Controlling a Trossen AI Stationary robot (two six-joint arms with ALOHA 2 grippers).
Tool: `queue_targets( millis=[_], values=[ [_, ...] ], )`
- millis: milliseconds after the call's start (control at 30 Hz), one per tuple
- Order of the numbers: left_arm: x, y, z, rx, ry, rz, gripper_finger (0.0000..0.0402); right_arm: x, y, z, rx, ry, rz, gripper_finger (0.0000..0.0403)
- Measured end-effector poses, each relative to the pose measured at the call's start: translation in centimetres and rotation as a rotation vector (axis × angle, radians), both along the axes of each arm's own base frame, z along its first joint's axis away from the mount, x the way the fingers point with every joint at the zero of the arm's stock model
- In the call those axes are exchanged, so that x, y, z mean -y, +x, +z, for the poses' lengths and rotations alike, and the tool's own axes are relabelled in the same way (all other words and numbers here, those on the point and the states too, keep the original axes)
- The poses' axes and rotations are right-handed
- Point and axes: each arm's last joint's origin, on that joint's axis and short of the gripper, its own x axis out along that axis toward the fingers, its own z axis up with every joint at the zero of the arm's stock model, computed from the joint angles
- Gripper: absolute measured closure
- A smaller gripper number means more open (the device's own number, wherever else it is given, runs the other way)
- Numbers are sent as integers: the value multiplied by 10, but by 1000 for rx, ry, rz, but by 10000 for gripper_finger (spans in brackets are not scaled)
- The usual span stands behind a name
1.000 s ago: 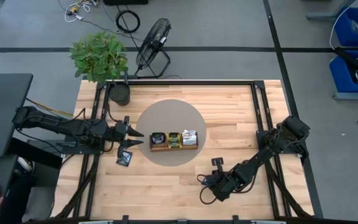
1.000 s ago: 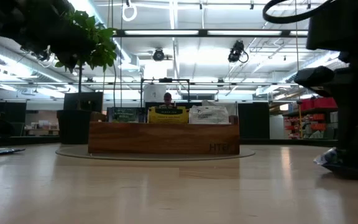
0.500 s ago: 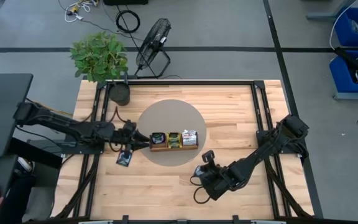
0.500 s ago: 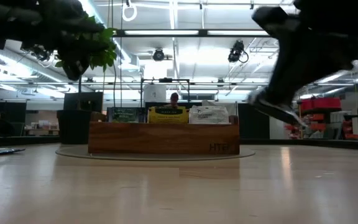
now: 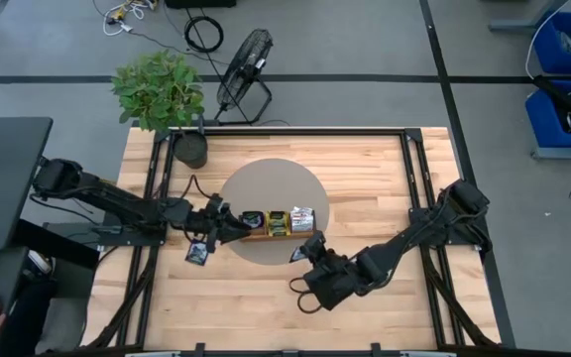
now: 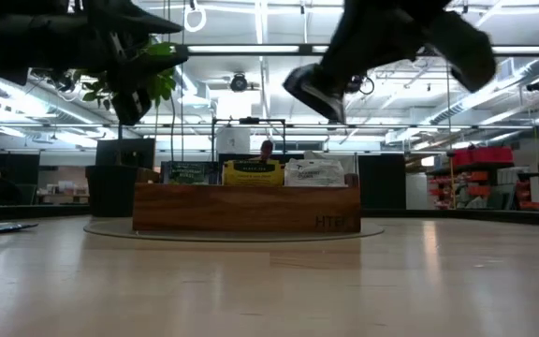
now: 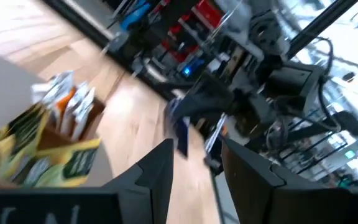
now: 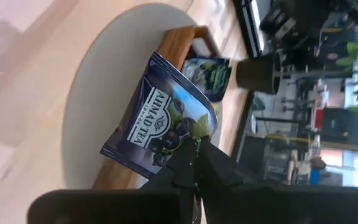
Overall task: Pick & Place Tea
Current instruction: Put the purple tea bag into the left section of the wooden organizer
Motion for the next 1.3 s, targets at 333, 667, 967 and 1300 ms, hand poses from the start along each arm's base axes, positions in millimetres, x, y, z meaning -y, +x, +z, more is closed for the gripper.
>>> queue_targets(
  millis=[333,667,967,1300],
  values=[
    [4,15,-6,21,-34,-19,220,11,21,9,41,-58,94,385],
    [20,54,-9,-54,-22,-135,197,22,33,13,47,-78,130,385],
    [22,68,-12,-71,8,-94,202,25,34,13,49,-74,124,385],
    [28,78,-7,-152,75,-99,203,28,37,15,66,-68,113,385]
  ],
)
